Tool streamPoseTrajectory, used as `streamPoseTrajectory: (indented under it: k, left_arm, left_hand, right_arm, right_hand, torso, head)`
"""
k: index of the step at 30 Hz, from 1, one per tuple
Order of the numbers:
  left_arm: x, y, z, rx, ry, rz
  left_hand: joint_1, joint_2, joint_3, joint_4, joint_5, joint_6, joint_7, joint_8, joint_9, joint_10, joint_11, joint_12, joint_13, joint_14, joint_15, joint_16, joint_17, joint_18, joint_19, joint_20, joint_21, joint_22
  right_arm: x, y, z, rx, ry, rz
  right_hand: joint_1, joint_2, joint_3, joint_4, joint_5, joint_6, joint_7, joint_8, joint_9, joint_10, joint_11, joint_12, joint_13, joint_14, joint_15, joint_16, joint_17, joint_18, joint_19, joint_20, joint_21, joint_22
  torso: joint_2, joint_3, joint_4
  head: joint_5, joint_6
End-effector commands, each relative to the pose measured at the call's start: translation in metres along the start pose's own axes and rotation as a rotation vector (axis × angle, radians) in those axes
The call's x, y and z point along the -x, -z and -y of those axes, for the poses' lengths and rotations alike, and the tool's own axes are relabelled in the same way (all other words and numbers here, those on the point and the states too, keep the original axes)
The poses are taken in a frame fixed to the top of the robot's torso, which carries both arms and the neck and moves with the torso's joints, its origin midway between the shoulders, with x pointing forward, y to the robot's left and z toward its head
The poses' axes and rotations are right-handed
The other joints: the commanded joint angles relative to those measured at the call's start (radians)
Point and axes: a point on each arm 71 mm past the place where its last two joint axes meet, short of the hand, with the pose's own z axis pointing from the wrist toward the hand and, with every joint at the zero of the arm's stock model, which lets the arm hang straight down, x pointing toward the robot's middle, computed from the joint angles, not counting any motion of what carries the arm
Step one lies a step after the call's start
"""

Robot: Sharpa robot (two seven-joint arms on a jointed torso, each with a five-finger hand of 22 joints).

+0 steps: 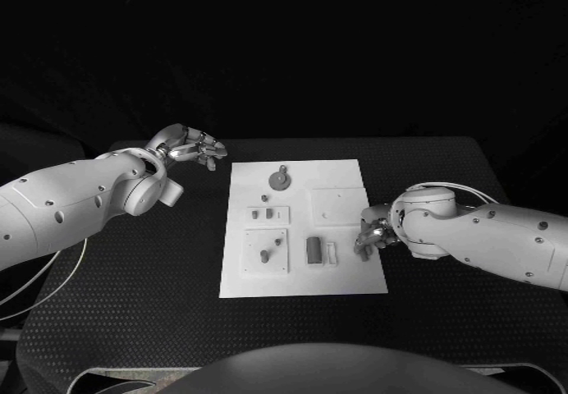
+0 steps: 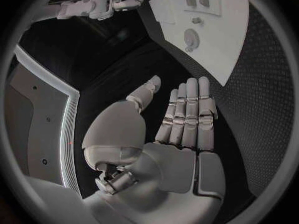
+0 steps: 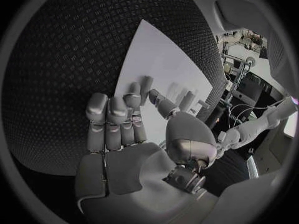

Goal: Assemble the parts on the task board

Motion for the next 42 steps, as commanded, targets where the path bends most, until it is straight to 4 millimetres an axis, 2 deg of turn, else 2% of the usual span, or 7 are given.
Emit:
streamPoseTrajectory:
  k: [1, 10, 18, 29, 30, 31, 42]
  left_arm:
    - [-0.001, 0.000, 0.002, -0.010, 0.008, -0.006]
    - [-0.001, -0.001, 0.002, -0.011, 0.008, -0.007]
    - [-0.001, 0.000, 0.002, -0.010, 0.008, -0.006]
    - [-0.001, 0.000, 0.002, -0.008, 0.008, -0.006]
    - [-0.001, 0.000, 0.001, -0.005, 0.007, -0.003]
    - [0.000, 0.000, 0.001, -0.003, 0.007, -0.002]
    - [-0.001, -0.001, 0.002, -0.004, 0.008, -0.007]
  left_hand:
    - [-0.011, -0.002, 0.002, 0.002, 0.005, 0.001, -0.007, 0.003, -0.001, -0.006, -0.002, 0.006, 0.001, 0.004, -0.001, -0.004, 0.002, 0.011, 0.007, -0.003, 0.004, 0.001]
    - [-0.012, -0.002, 0.002, 0.002, 0.006, 0.001, -0.007, 0.003, -0.002, -0.006, -0.001, 0.006, 0.001, 0.004, -0.001, -0.004, 0.002, 0.011, 0.007, -0.003, 0.003, 0.001]
    - [-0.013, -0.002, 0.002, 0.002, 0.006, 0.001, -0.007, 0.003, -0.002, -0.006, -0.001, 0.006, 0.001, 0.004, -0.001, -0.005, 0.003, 0.011, 0.007, -0.003, 0.003, 0.002]
    - [-0.014, -0.001, 0.002, 0.002, 0.006, 0.001, -0.006, 0.003, -0.002, -0.007, -0.001, 0.006, 0.002, 0.004, -0.001, -0.005, 0.003, 0.011, 0.007, -0.003, 0.003, 0.002]
    - [-0.014, -0.001, 0.002, 0.002, 0.006, 0.001, -0.006, 0.003, -0.002, -0.007, -0.001, 0.006, 0.002, 0.004, -0.001, -0.005, 0.003, 0.011, 0.007, -0.003, 0.003, 0.002]
    - [-0.014, -0.001, 0.002, 0.002, 0.006, 0.001, -0.006, 0.003, -0.002, -0.007, -0.001, 0.006, 0.002, 0.004, -0.001, -0.005, 0.003, 0.011, 0.007, -0.003, 0.003, 0.002]
    - [-0.019, -0.001, 0.001, 0.004, 0.005, 0.001, -0.006, 0.004, -0.002, -0.007, -0.001, 0.007, 0.002, 0.005, -0.001, -0.006, 0.005, 0.011, 0.007, -0.003, 0.003, 0.003]
  right_arm:
    - [-0.017, -0.008, 0.007, -0.055, 0.090, -0.014]
    - [-0.018, -0.011, 0.000, -0.044, 0.087, -0.008]
    - [-0.019, -0.009, -0.002, -0.028, 0.052, 0.000]
    - [-0.022, 0.001, -0.006, 0.048, -0.177, 0.009]
    - [-0.021, 0.002, -0.006, 0.052, -0.196, 0.014]
    - [-0.019, 0.003, -0.007, 0.057, -0.222, 0.016]
    - [-0.013, 0.010, -0.009, 0.097, -0.483, -0.054]
  right_hand:
    - [0.023, 0.009, 0.000, -0.005, 0.000, -0.007, 0.004, -0.024, -0.071, 0.007, -0.001, 0.005, -0.001, 0.001, -0.004, 0.004, 0.002, 0.082, 0.007, -0.002, 0.007, 0.013]
    - [0.039, 0.027, -0.005, -0.005, 0.000, -0.003, 0.002, -0.023, -0.070, 0.009, -0.001, 0.007, -0.001, 0.001, -0.004, 0.006, 0.004, 0.082, 0.006, 0.000, 0.009, 0.014]
    - [0.094, 0.045, -0.005, -0.008, 0.000, -0.008, 0.004, -0.026, -0.069, 0.008, 0.000, 0.007, -0.001, -0.002, -0.004, 0.006, 0.005, 0.082, 0.000, 0.000, 0.012, 0.016]
    - [0.191, 0.077, -0.008, -0.011, 0.000, -0.015, 0.006, -0.028, -0.067, 0.008, 0.002, 0.010, 0.002, -0.005, -0.001, 0.008, 0.008, 0.082, -0.012, -0.001, 0.021, 0.019]
    - [0.191, 0.080, 0.023, -0.001, 0.194, -0.013, 0.011, -0.026, -0.064, 0.010, -0.001, 0.011, 0.002, -0.006, -0.003, 0.011, 0.009, 0.078, -0.015, 0.001, 0.023, 0.018]
    - [0.169, 0.086, 0.013, -0.006, 0.285, -0.010, 0.007, -0.024, -0.062, 0.015, 0.003, 0.013, 0.002, -0.003, 0.000, 0.014, 0.010, 0.080, -0.007, 0.004, 0.031, 0.018]
    - [0.176, 0.086, 0.013, -0.010, 0.295, -0.002, 0.004, -0.021, -0.061, 0.018, 0.000, 0.015, 0.003, -0.001, 0.001, 0.016, 0.011, 0.082, -0.006, 0.004, 0.035, 0.018]
  torso:
    - [0.000, 0.0005, 0.0002]
    - [0.000, 0.0007, -0.0004]
    - [0.000, 0.0004, 0.0002]
    - [0.000, 0.0001, 0.0001]
    - [0.000, 0.0002, -0.0001]
    - [0.000, 0.0002, -0.0001]
    - [0.000, -0.0011, 0.0006]
  head:
    - [0.002, 0.006]
    - [-0.001, 0.005]
    - [-0.001, 0.005]
    - [-0.003, 0.005]
    - [-0.003, 0.005]
    - [-0.003, 0.005]
    - [-0.004, 0.003]
